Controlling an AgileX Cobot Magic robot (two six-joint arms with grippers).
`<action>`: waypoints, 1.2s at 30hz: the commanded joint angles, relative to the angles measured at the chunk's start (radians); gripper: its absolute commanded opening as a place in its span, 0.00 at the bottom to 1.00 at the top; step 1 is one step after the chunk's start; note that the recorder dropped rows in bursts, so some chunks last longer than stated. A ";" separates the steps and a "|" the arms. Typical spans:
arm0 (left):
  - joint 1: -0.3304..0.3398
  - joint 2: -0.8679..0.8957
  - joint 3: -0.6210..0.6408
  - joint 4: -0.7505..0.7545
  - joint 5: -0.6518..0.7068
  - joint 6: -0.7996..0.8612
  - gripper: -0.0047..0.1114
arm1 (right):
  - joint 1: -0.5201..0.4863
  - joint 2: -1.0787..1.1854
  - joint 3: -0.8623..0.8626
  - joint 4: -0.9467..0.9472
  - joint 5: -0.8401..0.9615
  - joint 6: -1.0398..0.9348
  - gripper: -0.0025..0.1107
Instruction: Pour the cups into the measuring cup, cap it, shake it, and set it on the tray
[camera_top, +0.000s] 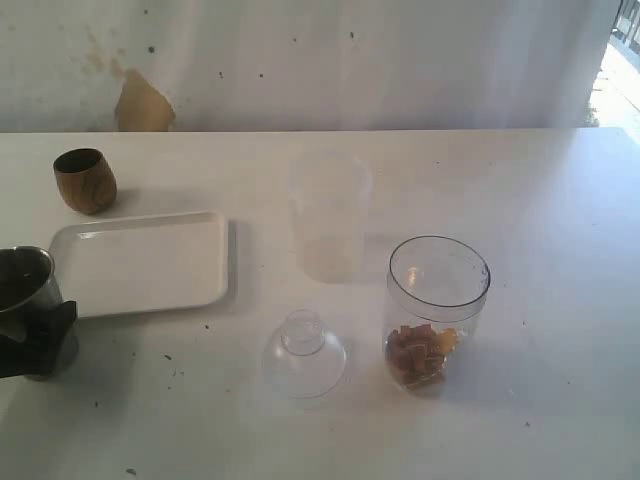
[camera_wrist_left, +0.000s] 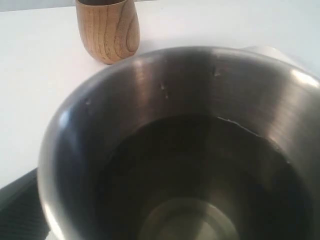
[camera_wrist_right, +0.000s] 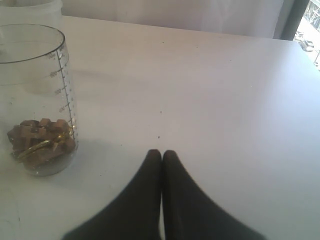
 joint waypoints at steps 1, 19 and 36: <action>-0.002 0.003 0.000 -0.007 -0.016 0.000 0.94 | 0.000 -0.004 0.001 -0.002 -0.013 0.003 0.02; -0.002 0.003 0.000 -0.014 -0.016 0.005 0.94 | 0.000 -0.004 0.001 -0.002 -0.013 0.003 0.02; -0.002 0.003 -0.020 -0.006 -0.016 -0.090 0.94 | 0.000 -0.004 0.001 -0.002 -0.013 0.003 0.02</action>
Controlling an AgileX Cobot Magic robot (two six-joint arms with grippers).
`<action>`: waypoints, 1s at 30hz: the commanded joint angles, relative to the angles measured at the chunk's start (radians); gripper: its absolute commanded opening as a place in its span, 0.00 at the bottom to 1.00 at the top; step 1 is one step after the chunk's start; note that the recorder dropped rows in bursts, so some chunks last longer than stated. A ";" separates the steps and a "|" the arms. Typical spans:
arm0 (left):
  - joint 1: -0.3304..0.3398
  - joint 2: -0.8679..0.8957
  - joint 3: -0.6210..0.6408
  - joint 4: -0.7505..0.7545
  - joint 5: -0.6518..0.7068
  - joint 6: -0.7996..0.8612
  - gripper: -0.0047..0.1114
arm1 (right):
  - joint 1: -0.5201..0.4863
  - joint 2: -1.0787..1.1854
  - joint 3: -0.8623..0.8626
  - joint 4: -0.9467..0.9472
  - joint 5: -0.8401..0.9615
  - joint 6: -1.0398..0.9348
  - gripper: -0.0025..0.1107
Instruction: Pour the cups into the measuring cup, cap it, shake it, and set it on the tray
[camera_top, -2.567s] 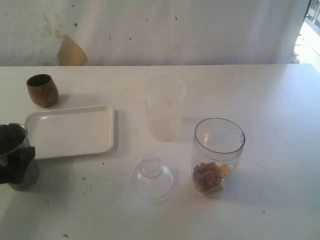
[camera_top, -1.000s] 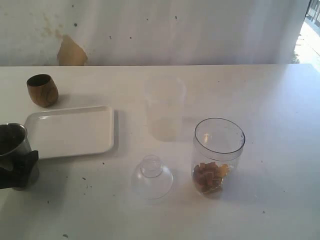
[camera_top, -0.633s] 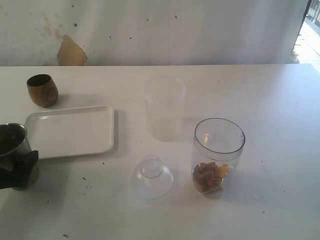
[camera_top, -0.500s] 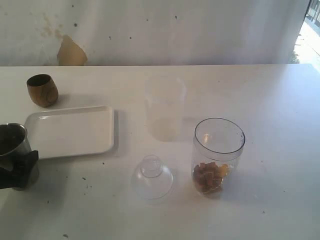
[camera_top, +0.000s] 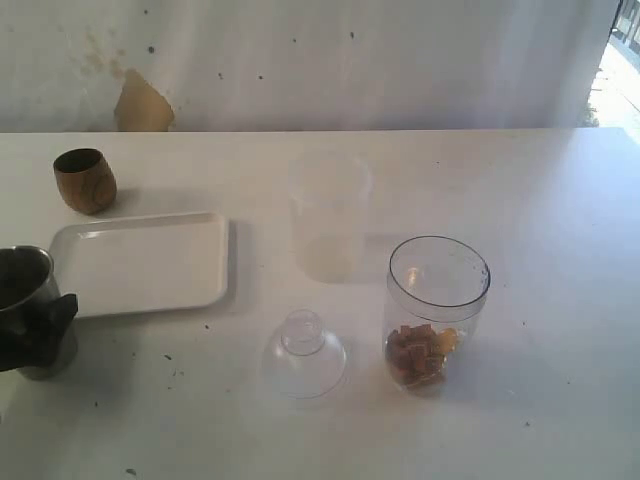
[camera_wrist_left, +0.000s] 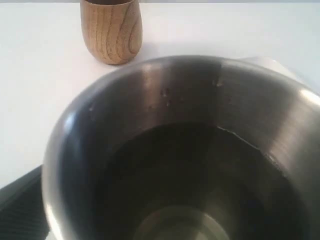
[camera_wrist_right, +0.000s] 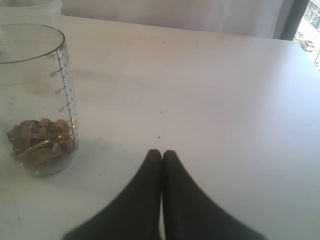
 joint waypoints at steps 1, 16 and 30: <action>-0.002 0.003 -0.012 -0.008 -0.016 -0.015 0.94 | 0.000 -0.004 0.001 -0.002 -0.013 0.003 0.02; -0.002 0.003 -0.031 0.080 -0.003 -0.006 0.05 | 0.000 -0.004 0.001 -0.002 -0.013 0.003 0.02; -0.002 -0.002 -0.033 0.221 -0.016 -0.060 0.04 | 0.000 -0.004 0.001 -0.002 -0.013 0.003 0.02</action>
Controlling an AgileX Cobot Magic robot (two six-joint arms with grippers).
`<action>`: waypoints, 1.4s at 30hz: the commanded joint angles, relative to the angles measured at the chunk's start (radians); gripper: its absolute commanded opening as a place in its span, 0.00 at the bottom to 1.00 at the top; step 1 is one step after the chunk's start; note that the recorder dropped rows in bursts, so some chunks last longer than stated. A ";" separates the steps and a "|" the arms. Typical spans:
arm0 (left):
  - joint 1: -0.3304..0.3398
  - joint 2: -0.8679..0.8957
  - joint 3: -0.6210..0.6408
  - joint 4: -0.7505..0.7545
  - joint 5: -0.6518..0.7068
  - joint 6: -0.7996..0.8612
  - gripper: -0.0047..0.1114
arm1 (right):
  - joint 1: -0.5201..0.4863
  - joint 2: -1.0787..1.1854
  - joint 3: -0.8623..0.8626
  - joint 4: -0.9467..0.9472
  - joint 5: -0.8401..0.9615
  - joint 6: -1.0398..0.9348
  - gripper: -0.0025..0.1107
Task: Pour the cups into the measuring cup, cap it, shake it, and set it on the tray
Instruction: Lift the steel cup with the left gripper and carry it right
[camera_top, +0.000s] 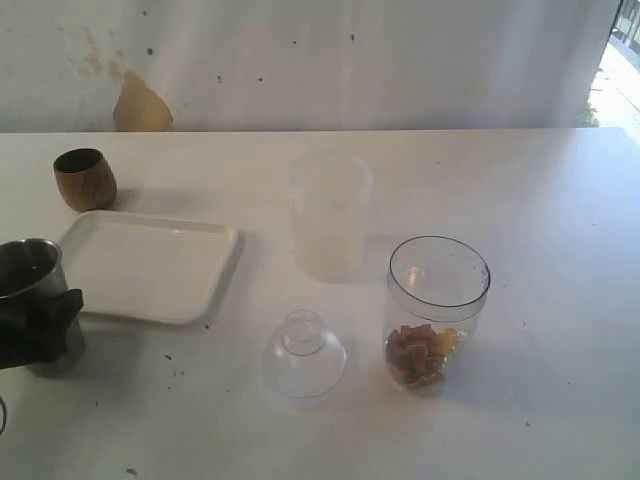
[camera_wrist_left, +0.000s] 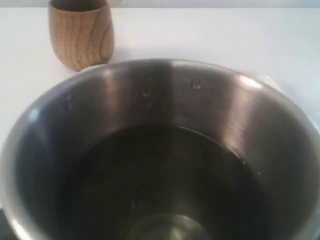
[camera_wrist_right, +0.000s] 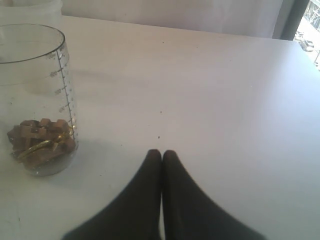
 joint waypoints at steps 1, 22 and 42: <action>-0.002 -0.010 -0.006 0.128 -0.028 -0.021 0.04 | 0.000 -0.004 0.001 -0.002 -0.013 0.003 0.02; -0.088 -0.258 -0.119 0.203 -0.028 -0.210 0.04 | 0.000 -0.004 0.001 -0.002 -0.013 0.003 0.02; -0.497 -0.269 -0.554 0.203 0.451 -0.380 0.04 | 0.000 -0.004 0.001 -0.002 -0.013 0.003 0.02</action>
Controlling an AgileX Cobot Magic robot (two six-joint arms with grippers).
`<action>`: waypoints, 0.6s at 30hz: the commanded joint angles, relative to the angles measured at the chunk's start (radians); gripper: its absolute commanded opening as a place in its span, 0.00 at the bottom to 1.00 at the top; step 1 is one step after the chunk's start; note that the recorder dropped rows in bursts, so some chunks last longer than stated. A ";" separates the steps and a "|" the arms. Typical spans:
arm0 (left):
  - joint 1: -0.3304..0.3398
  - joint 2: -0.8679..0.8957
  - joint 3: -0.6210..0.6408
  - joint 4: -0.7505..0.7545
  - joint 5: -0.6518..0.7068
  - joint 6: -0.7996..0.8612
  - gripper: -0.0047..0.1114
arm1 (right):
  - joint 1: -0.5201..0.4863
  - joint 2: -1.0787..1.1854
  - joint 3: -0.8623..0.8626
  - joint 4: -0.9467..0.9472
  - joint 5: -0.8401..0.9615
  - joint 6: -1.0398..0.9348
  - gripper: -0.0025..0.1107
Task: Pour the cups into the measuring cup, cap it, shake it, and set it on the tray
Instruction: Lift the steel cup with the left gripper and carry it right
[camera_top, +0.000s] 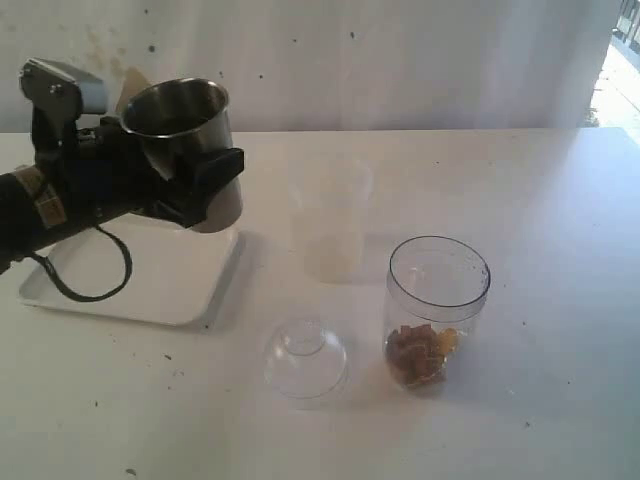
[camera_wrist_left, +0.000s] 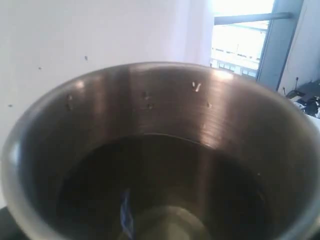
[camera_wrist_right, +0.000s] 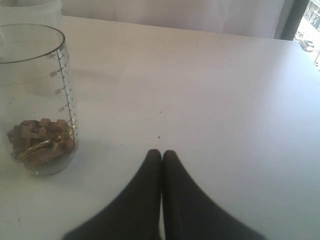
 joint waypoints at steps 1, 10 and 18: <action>-0.116 -0.018 -0.113 -0.014 0.115 -0.034 0.04 | 0.000 -0.004 0.001 -0.002 -0.013 0.003 0.02; -0.305 0.058 -0.317 -0.009 0.263 -0.077 0.04 | 0.000 -0.004 0.001 -0.002 -0.013 0.003 0.02; -0.340 0.201 -0.427 0.000 0.253 -0.077 0.04 | 0.000 -0.004 0.001 -0.002 -0.013 0.003 0.02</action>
